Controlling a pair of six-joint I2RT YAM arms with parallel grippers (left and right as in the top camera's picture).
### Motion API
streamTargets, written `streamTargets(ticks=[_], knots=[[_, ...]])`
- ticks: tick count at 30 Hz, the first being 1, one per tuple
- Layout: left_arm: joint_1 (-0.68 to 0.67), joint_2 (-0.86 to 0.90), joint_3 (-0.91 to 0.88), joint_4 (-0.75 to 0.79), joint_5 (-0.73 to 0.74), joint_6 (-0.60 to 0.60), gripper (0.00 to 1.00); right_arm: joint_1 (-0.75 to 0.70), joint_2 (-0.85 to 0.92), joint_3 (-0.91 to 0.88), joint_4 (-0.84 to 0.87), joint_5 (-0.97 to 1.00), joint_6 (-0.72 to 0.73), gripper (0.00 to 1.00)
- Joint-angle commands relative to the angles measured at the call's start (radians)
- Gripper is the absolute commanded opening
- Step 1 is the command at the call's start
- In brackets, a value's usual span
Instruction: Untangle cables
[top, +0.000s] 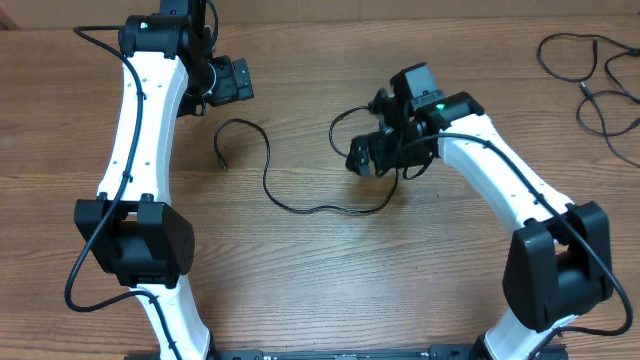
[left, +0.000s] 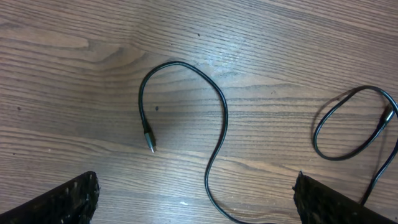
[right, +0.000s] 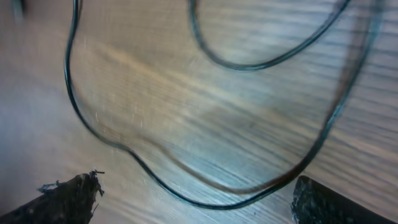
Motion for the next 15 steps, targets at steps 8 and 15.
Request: streamTargets(ticks=[8, 15], knots=[[-0.006, -0.013, 0.017, 0.002, 0.003, -0.014, 1.00, 0.102, -0.029, -0.248, 0.213, -0.023, -0.555, 0.98], [-0.006, -0.013, 0.017, 0.002, 0.003, -0.014, 0.99, 0.155, -0.029, -0.344, 0.348, -0.019, -0.575, 0.96]])
